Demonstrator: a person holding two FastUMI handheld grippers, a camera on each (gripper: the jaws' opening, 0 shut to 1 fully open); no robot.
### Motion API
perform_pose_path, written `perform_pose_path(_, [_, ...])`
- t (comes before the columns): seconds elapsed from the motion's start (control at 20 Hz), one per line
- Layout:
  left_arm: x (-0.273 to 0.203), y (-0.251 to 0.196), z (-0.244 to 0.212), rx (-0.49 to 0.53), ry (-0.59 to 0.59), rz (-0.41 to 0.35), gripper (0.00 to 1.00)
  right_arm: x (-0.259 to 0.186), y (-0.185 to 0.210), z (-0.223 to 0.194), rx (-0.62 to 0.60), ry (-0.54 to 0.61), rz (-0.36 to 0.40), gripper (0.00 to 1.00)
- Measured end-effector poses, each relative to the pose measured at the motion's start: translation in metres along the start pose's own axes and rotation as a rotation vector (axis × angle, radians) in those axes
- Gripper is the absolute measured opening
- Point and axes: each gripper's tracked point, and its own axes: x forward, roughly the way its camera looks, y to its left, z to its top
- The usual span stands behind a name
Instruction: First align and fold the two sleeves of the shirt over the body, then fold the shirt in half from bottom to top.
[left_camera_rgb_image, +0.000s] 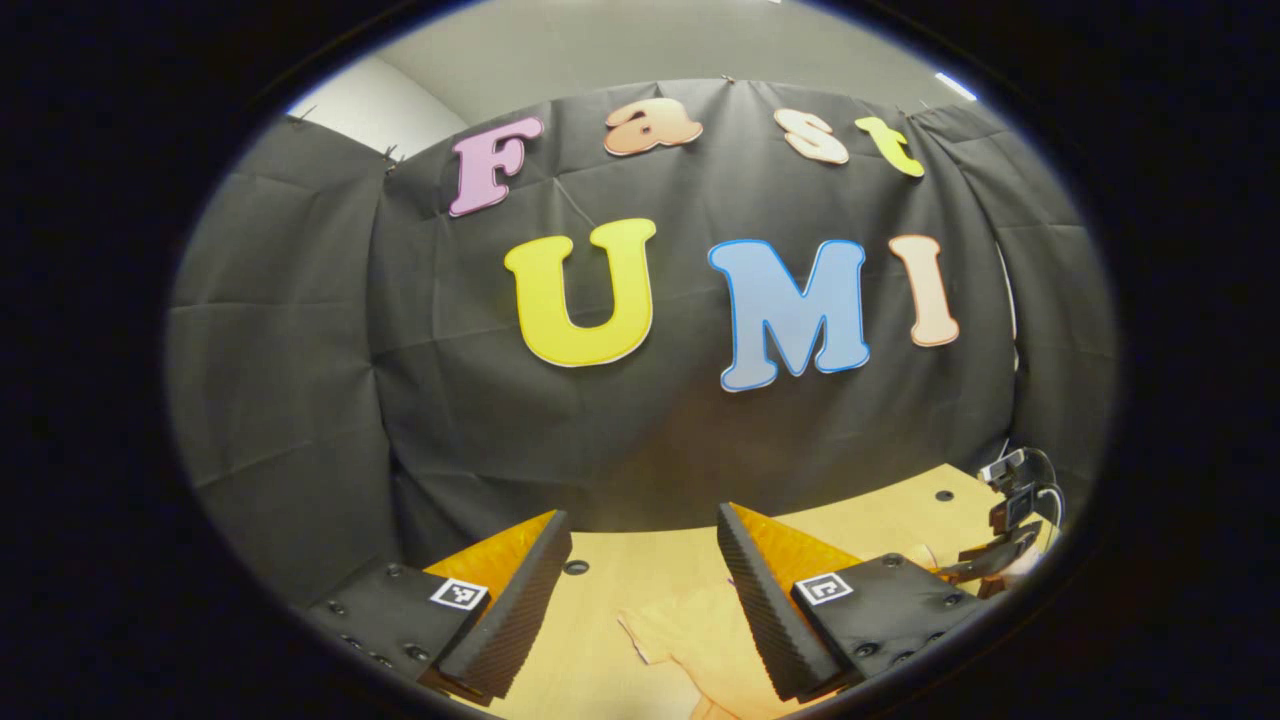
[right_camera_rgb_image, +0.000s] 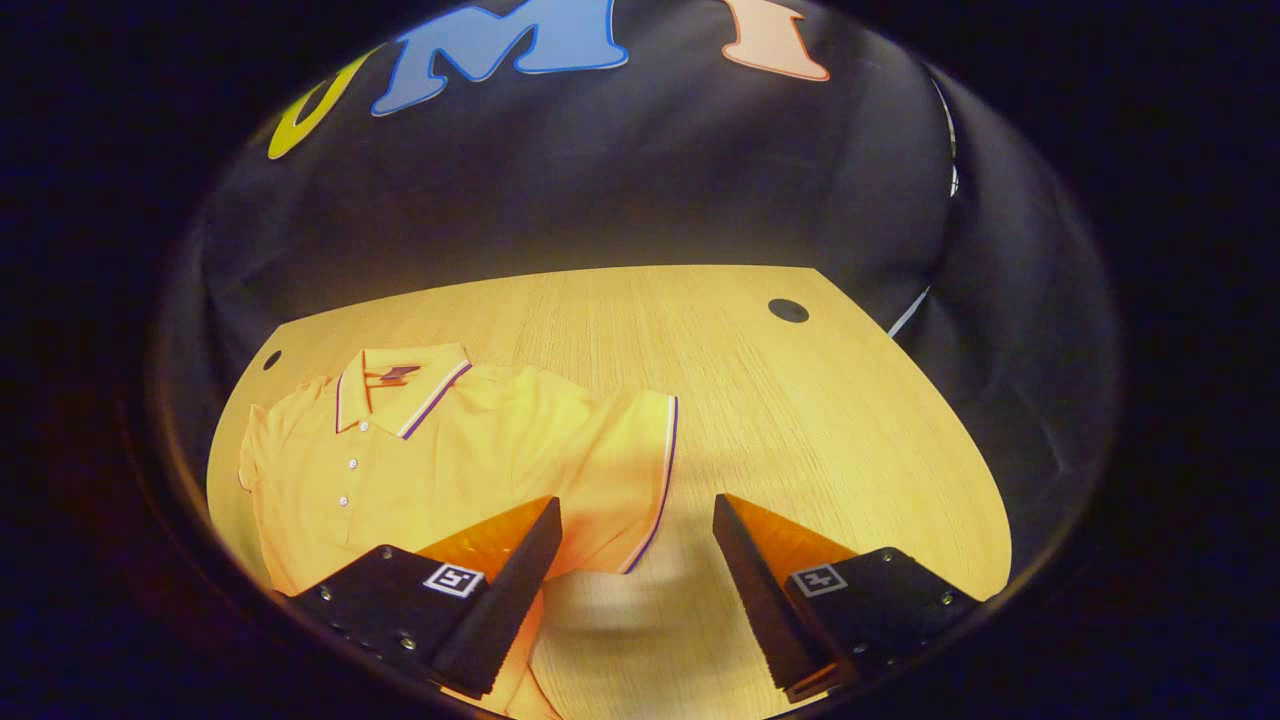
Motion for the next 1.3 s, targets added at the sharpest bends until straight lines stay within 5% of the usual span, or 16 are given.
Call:
perform_pose_path(0.25, [0.003, 0.003, -0.004, 0.007, 0.018, 0.014, 0.96, 0.025, -0.001, -0.017, 0.019, 0.075, -0.001, 0.95])
perform_pose_path(0.4, [0.004, 0.006, -0.005, 0.011, 0.021, 0.025, 1.00, 0.031, 0.002, -0.019, 0.036, 0.089, 0.017, 0.81])
perform_pose_path(0.55, [0.006, 0.006, -0.008, 0.006, 0.026, 0.024, 1.00, 0.031, 0.010, -0.018, 0.081, 0.114, 0.036, 0.34])
perform_pose_path(0.65, [0.007, 0.005, -0.008, 0.000, 0.028, 0.022, 1.00, 0.027, 0.004, -0.015, 0.075, 0.116, 0.001, 0.34])
perform_pose_path(0.7, [0.007, 0.004, -0.009, -0.001, 0.029, 0.020, 1.00, 0.034, 0.001, -0.012, 0.079, 0.108, -0.009, 0.04])
perform_pose_path(1.0, [0.008, 0.009, -0.017, -0.017, 0.045, 0.025, 1.00, 0.021, 0.019, 0.000, 0.052, 0.098, 0.026, 0.02])
perform_pose_path(1.3, [0.012, 0.007, -0.027, -0.011, 0.063, 0.013, 0.97, 0.001, 0.084, 0.041, -0.138, -0.006, 0.137, 0.03])
